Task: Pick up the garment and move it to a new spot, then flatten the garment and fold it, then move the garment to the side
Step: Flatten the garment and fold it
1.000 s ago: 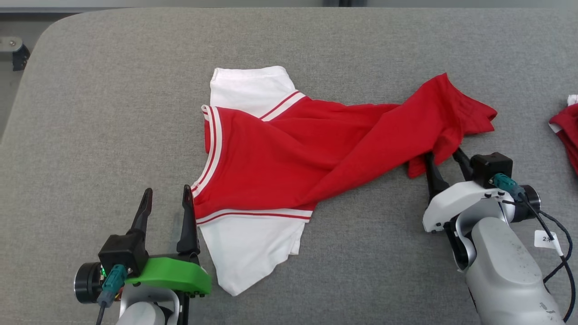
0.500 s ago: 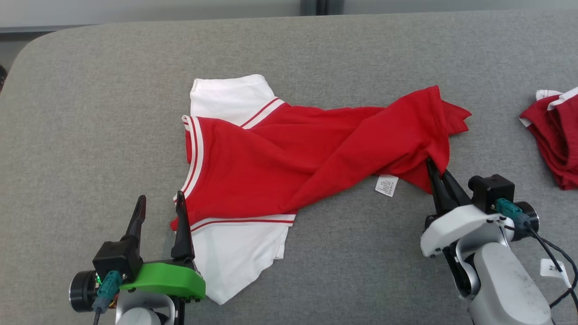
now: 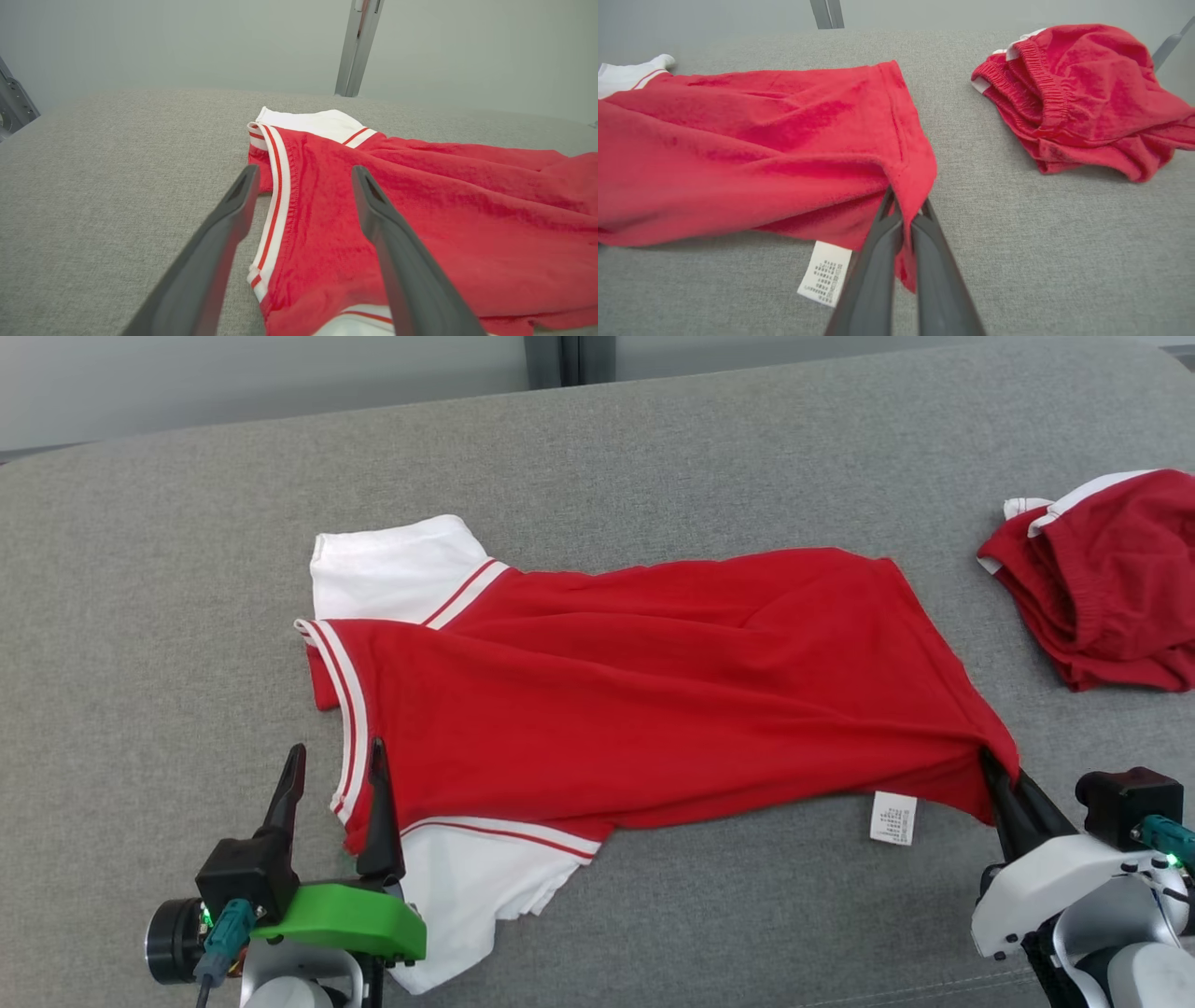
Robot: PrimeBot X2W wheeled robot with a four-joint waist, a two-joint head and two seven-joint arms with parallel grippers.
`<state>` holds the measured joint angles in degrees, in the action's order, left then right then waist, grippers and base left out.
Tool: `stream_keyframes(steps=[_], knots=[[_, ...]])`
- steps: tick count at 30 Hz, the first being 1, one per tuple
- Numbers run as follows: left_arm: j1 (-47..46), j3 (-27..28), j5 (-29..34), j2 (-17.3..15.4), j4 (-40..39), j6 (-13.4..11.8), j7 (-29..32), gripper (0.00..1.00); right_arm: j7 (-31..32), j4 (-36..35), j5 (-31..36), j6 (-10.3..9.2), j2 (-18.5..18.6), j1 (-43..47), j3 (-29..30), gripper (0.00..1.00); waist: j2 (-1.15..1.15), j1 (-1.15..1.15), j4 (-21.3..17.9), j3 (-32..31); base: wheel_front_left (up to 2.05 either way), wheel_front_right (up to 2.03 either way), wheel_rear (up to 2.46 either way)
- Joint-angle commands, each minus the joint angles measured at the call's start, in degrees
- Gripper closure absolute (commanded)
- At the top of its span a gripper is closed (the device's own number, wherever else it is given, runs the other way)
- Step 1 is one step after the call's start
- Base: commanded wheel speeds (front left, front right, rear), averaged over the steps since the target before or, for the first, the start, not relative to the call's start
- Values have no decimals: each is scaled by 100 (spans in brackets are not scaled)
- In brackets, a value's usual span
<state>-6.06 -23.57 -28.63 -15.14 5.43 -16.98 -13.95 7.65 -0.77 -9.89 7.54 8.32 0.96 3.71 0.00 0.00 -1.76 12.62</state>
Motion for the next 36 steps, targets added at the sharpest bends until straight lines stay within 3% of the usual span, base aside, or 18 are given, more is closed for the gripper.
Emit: stream_keyframes(steps=[1, 5, 6, 7, 8, 15, 23, 28, 36], knots=[[20, 10, -27, -51, 3, 5, 10, 0, 33, 84, -58, -11, 19, 45, 66, 100, 0, 0, -19, -14, 0, 0, 0], [30, -11, -3, -99, -9, -13, 41, 0, -88, 565, -170, -11, 54, -217, 246, 100, 0, 0, -57, -16, 0, 0, 0], [29, -20, 5, -108, -16, -18, 53, 0, -145, 761, -151, -11, 70, -290, 290, 68, 0, 0, -64, -20, 0, 0, 0], [24, -29, 13, -114, -24, -20, 69, 0, -197, 911, -107, -11, 92, -347, 310, 27, 0, 0, -65, -24, 0, 0, 0], [17, -45, 22, -119, -33, -23, 82, 0, -274, 1090, -54, -11, 117, -423, 317, 0, 0, 0, -65, -34, 0, 0, 0], [123, -90, -25, -128, -10, -44, 116, 0, -653, 1568, 190, -11, 192, -445, 500, 0, 0, 0, -75, -210, 0, 0, 0], [181, 0, -124, -175, 4, -48, 105, 0, -820, 732, 574, -10, -47, -258, 773, 0, 0, 0, -160, -345, 0, 0, 0], [-69, -129, -68, -265, 158, 89, 293, 0, -787, 210, 693, -10, -194, -299, 482, 0, 0, 0, -193, -355, 0, 0, 0], [-814, -624, -84, -229, 851, 504, 1249, 0, -783, -173, 706, -10, -289, -420, 5, 0, 0, 0, -248, -249, 0, 0, 0]])
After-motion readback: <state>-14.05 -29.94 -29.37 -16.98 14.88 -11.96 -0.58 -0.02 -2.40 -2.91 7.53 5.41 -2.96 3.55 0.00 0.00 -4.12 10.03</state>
